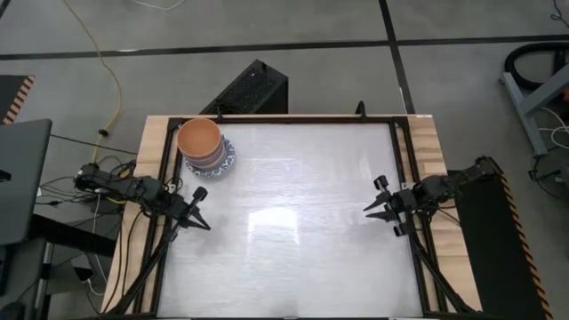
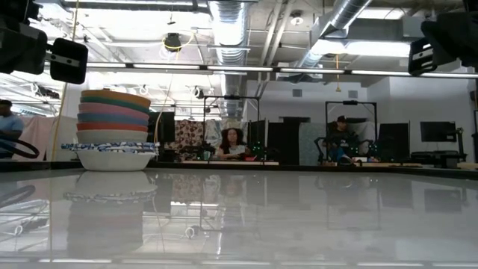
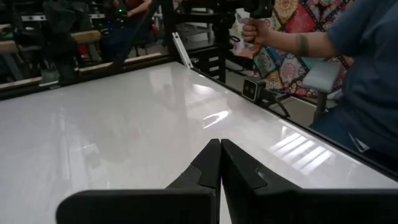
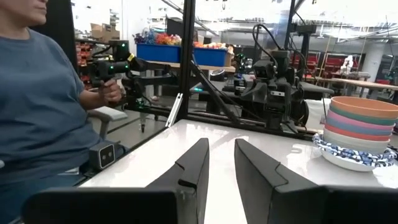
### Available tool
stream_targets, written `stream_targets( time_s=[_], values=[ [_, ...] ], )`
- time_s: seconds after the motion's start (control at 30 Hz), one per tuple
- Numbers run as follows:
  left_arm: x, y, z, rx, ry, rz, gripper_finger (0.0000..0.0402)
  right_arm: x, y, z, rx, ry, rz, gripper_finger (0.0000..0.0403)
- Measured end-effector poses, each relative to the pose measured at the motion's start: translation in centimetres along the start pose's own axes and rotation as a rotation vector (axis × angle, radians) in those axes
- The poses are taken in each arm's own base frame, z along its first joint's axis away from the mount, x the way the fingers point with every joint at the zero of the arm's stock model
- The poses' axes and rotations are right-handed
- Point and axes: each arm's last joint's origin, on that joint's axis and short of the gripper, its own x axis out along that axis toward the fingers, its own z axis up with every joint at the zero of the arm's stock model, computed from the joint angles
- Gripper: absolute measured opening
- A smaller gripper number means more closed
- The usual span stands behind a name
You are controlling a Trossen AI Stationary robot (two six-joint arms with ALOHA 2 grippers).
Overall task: Nest bowls inside each other
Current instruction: Return to Home Position
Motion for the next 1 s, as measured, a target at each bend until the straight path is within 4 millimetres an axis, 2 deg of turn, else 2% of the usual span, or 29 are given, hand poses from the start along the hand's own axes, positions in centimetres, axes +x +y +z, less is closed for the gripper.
stream_targets(
  time_s=[0.4, 1.0],
  values=[
    [-0.01, 0.20, -0.06, -0.024, 0.008, 0.071, 0.0000, 0.00, 0.01, -0.07, -0.007, 0.006, 0.001, 0.0097],
    [0.00, 0.20, -0.07, -0.041, 0.007, 0.070, 0.0000, 0.00, 0.01, -0.17, 0.000, 0.015, 0.001, 0.0097]
  ],
)
